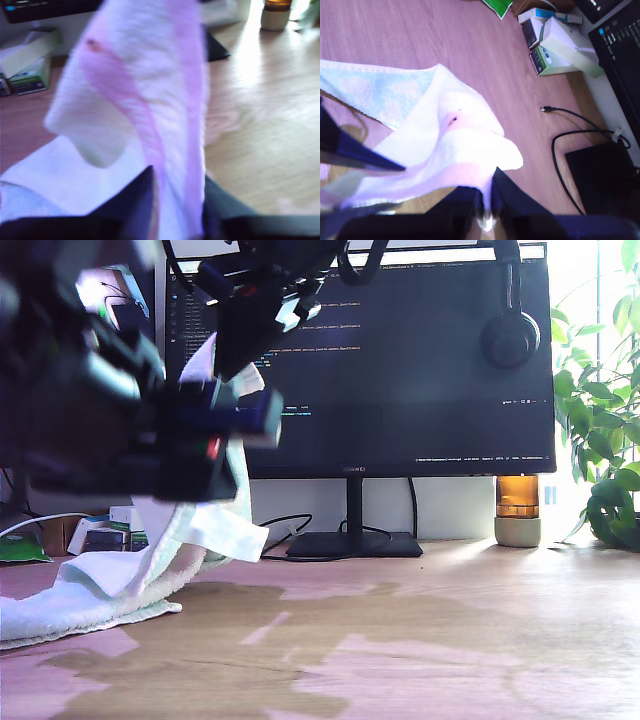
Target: Fold the tea towel to a neat square and place it to the right
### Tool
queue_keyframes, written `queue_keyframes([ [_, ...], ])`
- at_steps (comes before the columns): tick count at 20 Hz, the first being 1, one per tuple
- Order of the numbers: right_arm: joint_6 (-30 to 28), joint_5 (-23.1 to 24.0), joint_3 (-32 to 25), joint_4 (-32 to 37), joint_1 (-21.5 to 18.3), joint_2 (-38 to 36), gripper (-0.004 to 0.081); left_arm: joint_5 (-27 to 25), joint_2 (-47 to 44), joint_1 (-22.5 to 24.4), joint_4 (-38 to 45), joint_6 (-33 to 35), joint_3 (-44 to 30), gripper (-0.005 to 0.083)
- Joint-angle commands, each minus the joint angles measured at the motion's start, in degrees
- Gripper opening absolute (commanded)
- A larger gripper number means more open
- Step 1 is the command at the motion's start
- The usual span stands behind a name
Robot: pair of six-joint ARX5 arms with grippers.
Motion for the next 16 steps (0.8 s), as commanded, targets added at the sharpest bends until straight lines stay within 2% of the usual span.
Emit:
queue_keyframes([
  [1,0.3,-0.2,0.8,0.2,-0.3,-0.4,-0.0011,0.6,0.6,0.2,-0.1,0.7,-1.2,-0.0025],
  [5,0.3,-0.2,0.8,-1.0,-1.8,-0.4,-0.0011,3.0,-1.4,-0.2,-5.6,4.7,-1.2,-0.0024],
  [9,0.3,-0.2,0.8,-2.1,-3.6,-0.4,-0.0011,4.8,-10.3,-0.5,-17.0,7.0,-0.4,-0.0024],
  [12,0.9,-0.2,1.0,-5.7,-4.2,-0.4,-0.0011,10.2,-19.0,-0.4,-28.1,8.3,3.5,-0.0024],
  [16,4.5,-0.3,3.6,-15.1,-4.1,-0.4,-0.0011,18.1,-26.8,-0.4,-45.8,12.3,12.6,-0.0024],
])
